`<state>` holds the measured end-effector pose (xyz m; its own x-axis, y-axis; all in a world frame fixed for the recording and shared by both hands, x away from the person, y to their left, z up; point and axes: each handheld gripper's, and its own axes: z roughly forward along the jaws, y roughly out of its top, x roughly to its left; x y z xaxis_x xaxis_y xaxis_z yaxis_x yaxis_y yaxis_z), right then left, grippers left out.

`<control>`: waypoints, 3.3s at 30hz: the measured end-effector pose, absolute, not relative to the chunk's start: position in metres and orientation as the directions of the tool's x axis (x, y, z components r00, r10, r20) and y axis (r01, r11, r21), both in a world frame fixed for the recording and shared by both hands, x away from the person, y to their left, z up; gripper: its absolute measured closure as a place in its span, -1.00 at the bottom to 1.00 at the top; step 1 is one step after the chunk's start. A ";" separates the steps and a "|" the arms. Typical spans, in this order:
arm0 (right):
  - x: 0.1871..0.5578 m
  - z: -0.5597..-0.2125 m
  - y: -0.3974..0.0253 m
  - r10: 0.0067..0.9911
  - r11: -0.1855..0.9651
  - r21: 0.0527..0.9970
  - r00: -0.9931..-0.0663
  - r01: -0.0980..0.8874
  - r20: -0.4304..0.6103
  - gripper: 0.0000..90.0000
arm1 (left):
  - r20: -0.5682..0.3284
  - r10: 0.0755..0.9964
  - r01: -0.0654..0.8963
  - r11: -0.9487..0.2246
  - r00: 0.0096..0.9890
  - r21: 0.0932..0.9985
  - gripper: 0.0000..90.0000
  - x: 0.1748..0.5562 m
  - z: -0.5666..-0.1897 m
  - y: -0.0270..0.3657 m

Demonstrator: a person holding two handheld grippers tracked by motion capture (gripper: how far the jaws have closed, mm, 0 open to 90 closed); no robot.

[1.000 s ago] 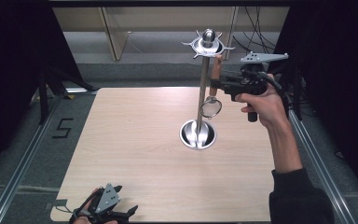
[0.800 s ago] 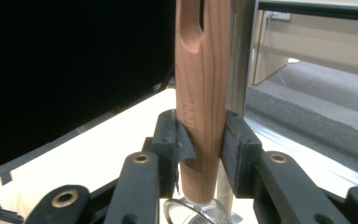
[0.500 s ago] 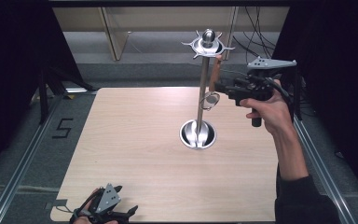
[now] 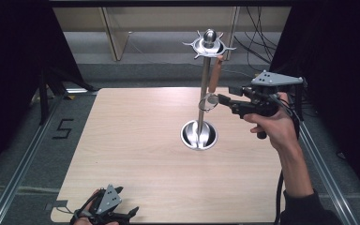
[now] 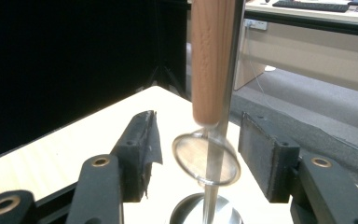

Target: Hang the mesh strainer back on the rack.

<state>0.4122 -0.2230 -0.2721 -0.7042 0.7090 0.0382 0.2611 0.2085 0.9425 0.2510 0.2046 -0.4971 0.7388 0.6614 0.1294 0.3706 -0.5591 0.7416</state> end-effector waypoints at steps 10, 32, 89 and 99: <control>0.392 -0.289 -0.229 0.716 0.201 0.959 -0.698 0.201 -0.004 -0.01 | 0.133 0.662 0.370 -0.561 0.738 0.740 -0.67 0.251 -0.497 0.205; 0.379 -0.313 -0.237 0.734 0.165 0.959 -0.678 0.230 0.036 -0.12 | 0.114 0.674 0.379 -0.538 0.730 0.753 -0.67 0.250 -0.498 0.203; 0.377 -0.379 -0.216 0.702 0.316 0.866 -0.710 0.387 0.061 -0.19 | 0.123 0.666 0.372 -0.549 0.736 0.748 -0.67 0.248 -0.497 0.205; 0.376 -0.387 -0.217 0.695 0.339 0.851 -0.717 0.402 0.062 -0.21 | 0.137 0.656 0.357 -0.560 0.742 0.748 -0.67 0.249 -0.497 0.205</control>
